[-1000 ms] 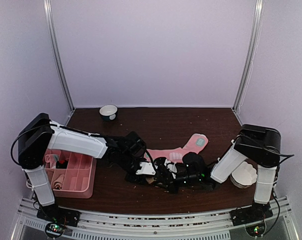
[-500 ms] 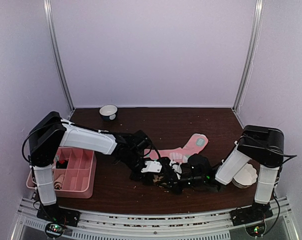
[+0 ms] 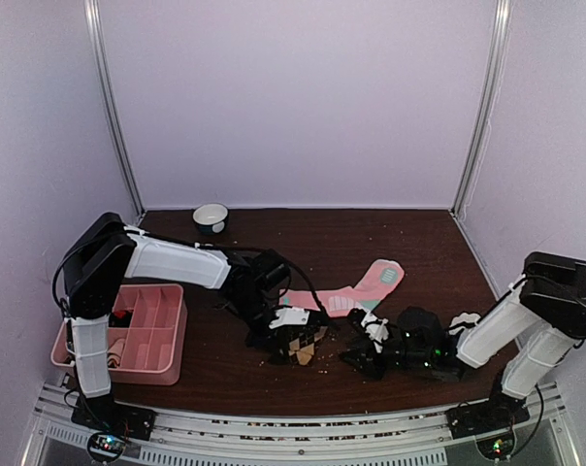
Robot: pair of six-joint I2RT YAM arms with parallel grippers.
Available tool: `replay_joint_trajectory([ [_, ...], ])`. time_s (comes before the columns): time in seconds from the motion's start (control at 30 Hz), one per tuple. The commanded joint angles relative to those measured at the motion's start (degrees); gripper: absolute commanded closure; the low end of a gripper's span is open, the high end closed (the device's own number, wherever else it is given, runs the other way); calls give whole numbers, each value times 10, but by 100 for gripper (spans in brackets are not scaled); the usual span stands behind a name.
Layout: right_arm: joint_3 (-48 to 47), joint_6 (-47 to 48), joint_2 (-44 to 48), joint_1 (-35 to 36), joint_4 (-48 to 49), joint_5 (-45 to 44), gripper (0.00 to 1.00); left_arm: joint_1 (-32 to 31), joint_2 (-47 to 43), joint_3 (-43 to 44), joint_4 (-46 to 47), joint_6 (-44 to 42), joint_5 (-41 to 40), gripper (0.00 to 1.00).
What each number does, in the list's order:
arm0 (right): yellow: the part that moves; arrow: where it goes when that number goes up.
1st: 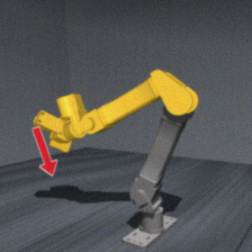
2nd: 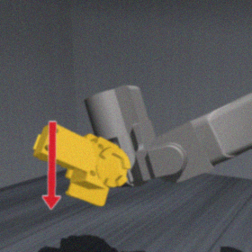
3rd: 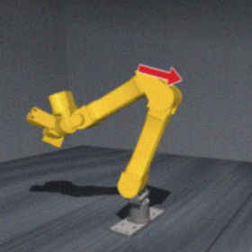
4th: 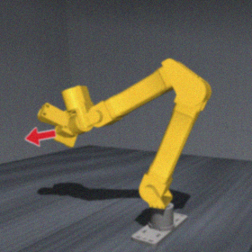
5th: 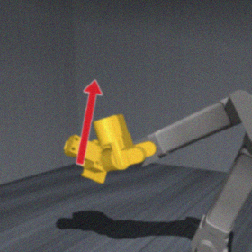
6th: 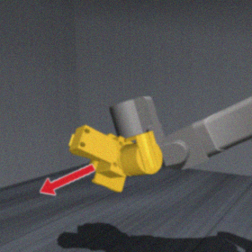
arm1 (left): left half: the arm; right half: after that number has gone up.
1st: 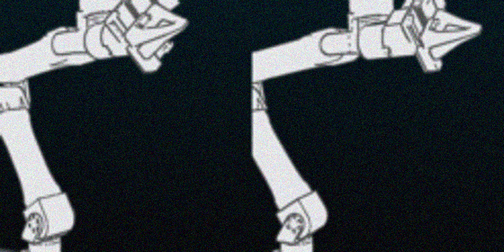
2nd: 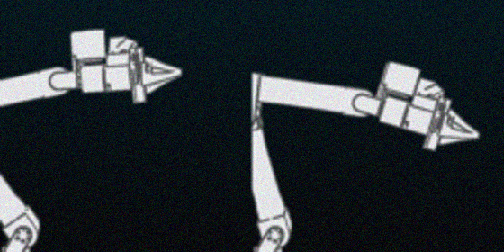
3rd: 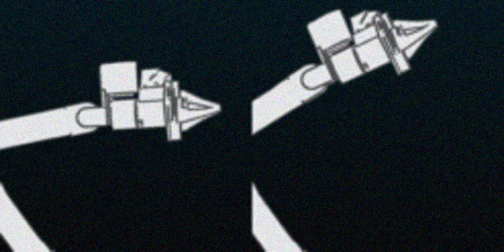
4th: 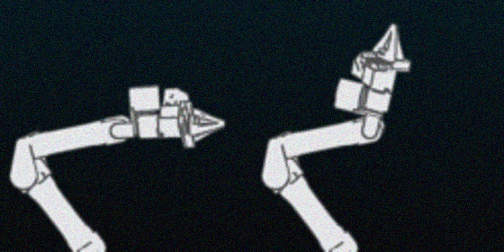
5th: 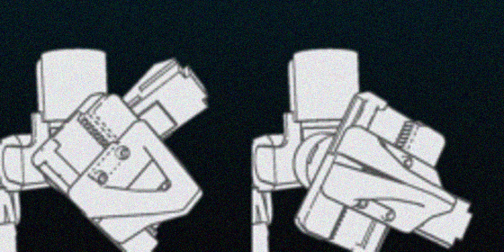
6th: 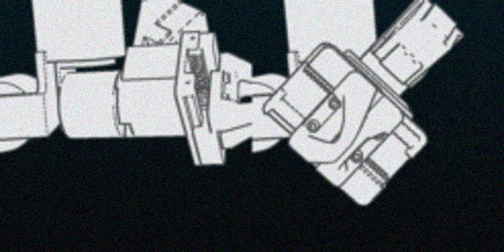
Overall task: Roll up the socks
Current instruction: Roll the sock.
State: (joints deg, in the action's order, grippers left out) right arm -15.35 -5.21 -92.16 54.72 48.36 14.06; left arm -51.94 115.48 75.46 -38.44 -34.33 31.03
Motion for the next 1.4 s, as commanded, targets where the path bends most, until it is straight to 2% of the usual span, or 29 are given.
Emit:
replay_joint_trajectory([
  [0.0,20,15,60,9,-14,-122,14,1,25,-19,-108,28,-10,100],
  [0.03,21,16,67,10,-16,-133,1,1,23,-19,-112,27,-8,100],
  [0.2,33,-37,92,9,3,-227,0,1,17,-9,-117,26,-26,100],
  [0.27,18,-85,97,9,-44,-286,0,0,23,3,-121,31,-35,100],
  [0.3,25,-100,103,9,-37,-283,0,-1,28,9,-123,32,-40,100],
  [0.37,83,-121,107,8,92,-283,0,-2,41,22,-130,32,-49,100],
  [0.4,103,-125,103,8,134,-286,0,-3,47,26,-132,31,-53,100],
  [0.43,105,-124,98,8,136,-288,0,-4,54,32,-135,29,-57,100],
  [0.53,71,-76,100,20,34,-258,5,-10,87,63,-164,27,-65,100],
  [0.6,82,-34,118,54,25,-288,6,-14,108,87,-182,27,-65,100],
  [0.7,93,2,154,103,-5,-322,0,-21,141,127,-214,26,-68,100],
  [0.8,83,39,155,168,-42,-343,0,-24,179,172,-253,26,-70,100],
  [1.03,4,141,64,288,-78,-387,13,-25,219,219,-297,25,-70,100],
  [1.23,-111,243,-34,288,-119,-333,27,-25,243,252,-322,25,-71,100],
  [1.37,-172,275,-79,258,-140,-279,40,-24,256,264,-333,22,-66,100],
])
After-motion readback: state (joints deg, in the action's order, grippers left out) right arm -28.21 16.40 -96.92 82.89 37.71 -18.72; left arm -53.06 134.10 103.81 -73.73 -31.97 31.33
